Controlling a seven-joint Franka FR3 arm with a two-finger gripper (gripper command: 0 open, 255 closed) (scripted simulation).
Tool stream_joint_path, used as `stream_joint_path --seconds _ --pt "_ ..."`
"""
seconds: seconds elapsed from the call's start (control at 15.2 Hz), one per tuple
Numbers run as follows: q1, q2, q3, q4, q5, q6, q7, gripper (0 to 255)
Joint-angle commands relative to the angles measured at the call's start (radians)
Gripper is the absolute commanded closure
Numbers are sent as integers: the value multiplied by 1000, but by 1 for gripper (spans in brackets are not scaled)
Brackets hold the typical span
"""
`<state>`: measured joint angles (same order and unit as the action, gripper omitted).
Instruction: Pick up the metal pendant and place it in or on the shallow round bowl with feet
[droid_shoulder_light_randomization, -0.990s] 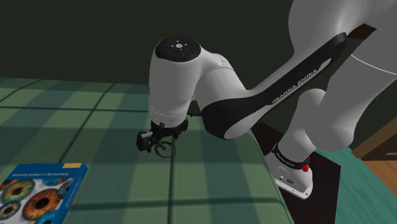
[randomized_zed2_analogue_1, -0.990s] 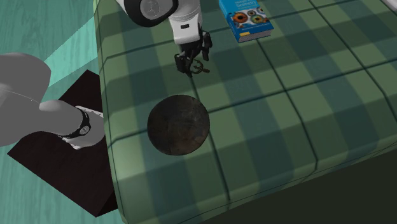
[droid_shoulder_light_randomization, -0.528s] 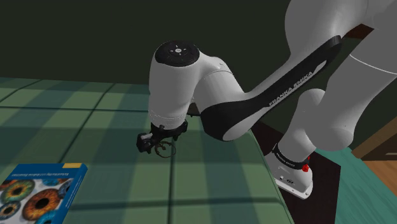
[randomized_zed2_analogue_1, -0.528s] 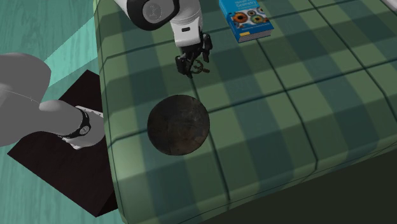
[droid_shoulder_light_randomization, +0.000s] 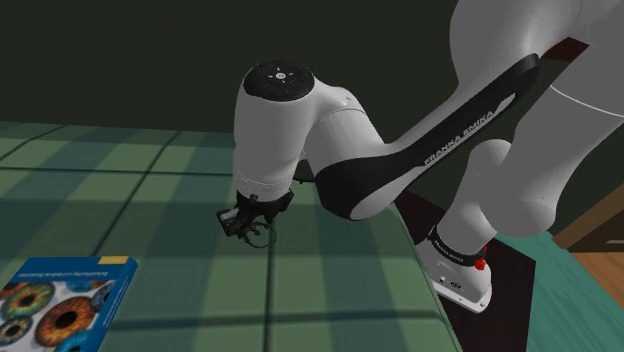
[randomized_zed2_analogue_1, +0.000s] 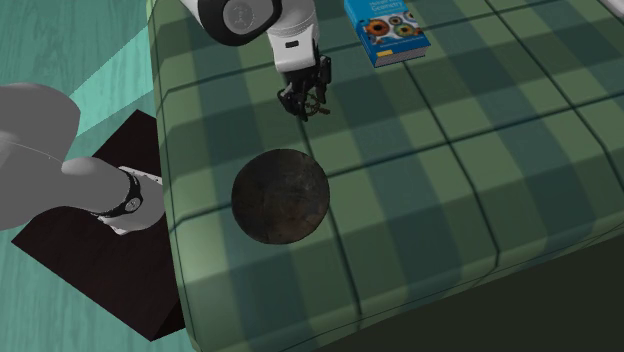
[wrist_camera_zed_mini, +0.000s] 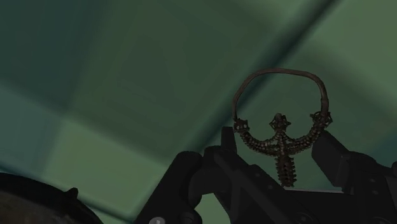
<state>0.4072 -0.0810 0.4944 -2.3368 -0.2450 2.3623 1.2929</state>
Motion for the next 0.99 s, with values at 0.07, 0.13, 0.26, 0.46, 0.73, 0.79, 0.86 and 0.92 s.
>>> stream_joint_path --seconds 0.07,0.13,0.26,0.46,0.73,0.79,0.86,0.92 --pt "1 6 1 -1 0 1 1 255" --pt "0 6 1 -4 -1 5 1 255" --pt "2 -12 -1 7 17 -20 -15 255" --pt "6 -37 -5 26 40 -58 -38 255" --pt "9 -66 -10 54 67 -109 -64 255" --pt "10 -73 -12 61 72 -122 -70 255" --pt "11 -79 -13 69 78 -135 -76 255" --pt "12 -85 -15 77 83 -148 -82 255"
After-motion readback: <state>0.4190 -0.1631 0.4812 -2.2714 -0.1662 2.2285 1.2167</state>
